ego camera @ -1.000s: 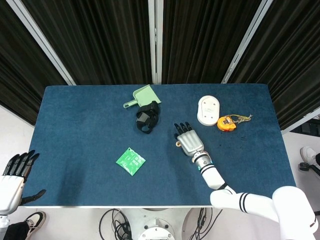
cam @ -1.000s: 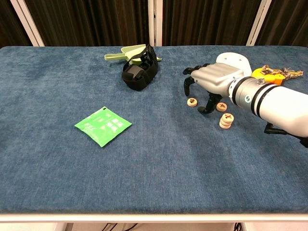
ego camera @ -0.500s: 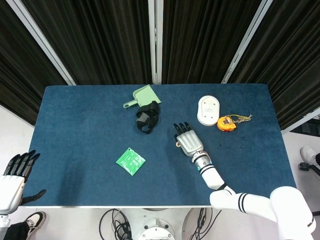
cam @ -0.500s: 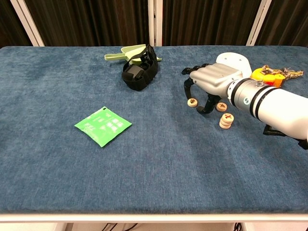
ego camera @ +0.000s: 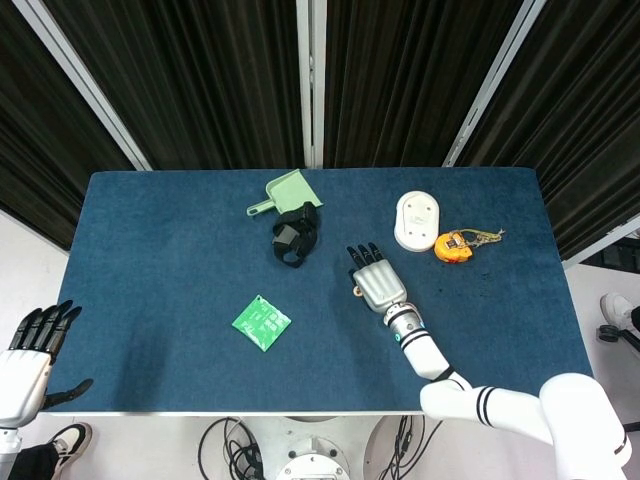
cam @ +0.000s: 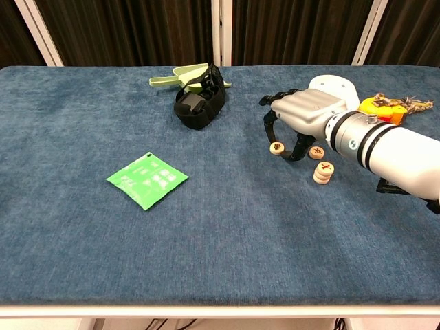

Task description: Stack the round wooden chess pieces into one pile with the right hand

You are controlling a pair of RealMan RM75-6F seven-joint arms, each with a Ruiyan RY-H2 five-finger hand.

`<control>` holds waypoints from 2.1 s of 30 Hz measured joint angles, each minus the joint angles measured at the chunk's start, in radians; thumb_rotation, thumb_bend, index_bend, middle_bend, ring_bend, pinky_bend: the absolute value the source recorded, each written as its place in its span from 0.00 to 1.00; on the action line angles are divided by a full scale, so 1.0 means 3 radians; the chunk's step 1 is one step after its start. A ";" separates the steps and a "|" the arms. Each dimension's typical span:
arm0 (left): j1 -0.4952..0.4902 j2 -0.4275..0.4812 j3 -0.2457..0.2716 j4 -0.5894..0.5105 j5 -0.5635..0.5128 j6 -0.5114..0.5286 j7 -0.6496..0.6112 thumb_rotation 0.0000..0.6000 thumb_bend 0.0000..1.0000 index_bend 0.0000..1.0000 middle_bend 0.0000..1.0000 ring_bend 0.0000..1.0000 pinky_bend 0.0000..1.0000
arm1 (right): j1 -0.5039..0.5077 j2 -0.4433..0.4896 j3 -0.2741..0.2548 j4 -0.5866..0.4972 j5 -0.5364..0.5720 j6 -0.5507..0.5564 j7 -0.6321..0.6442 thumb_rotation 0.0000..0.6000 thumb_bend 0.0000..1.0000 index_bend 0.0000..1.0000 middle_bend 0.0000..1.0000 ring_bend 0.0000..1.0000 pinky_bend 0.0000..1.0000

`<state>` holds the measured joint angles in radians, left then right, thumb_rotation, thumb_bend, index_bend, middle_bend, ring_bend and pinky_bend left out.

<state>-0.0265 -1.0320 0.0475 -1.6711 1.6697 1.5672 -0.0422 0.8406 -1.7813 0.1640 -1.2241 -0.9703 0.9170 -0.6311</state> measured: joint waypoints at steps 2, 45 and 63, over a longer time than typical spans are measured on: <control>-0.0002 -0.0001 0.0000 0.0003 -0.0001 -0.0004 0.0001 1.00 0.06 0.00 0.00 0.00 0.00 | -0.0007 0.0021 0.0000 -0.0032 -0.0018 0.0018 0.0007 1.00 0.28 0.53 0.05 0.00 0.00; -0.0033 -0.0054 -0.0005 -0.0046 -0.0063 -0.0092 0.0196 1.00 0.06 0.00 0.00 0.00 0.00 | -0.0502 0.1028 -0.0417 -0.1119 -0.0606 0.0209 0.0405 1.00 0.28 0.59 0.06 0.00 0.00; -0.0031 -0.0053 -0.0001 -0.0055 -0.0059 -0.0094 0.0205 1.00 0.06 0.00 0.00 0.00 0.00 | -0.0585 0.1008 -0.0446 -0.1123 -0.0690 0.0279 0.0318 1.00 0.28 0.59 0.06 0.00 0.00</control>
<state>-0.0359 -1.0479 0.0473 -1.6877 1.6519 1.5389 0.0194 0.6650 -1.4789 0.0303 -1.5612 -1.1774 1.0006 -0.5357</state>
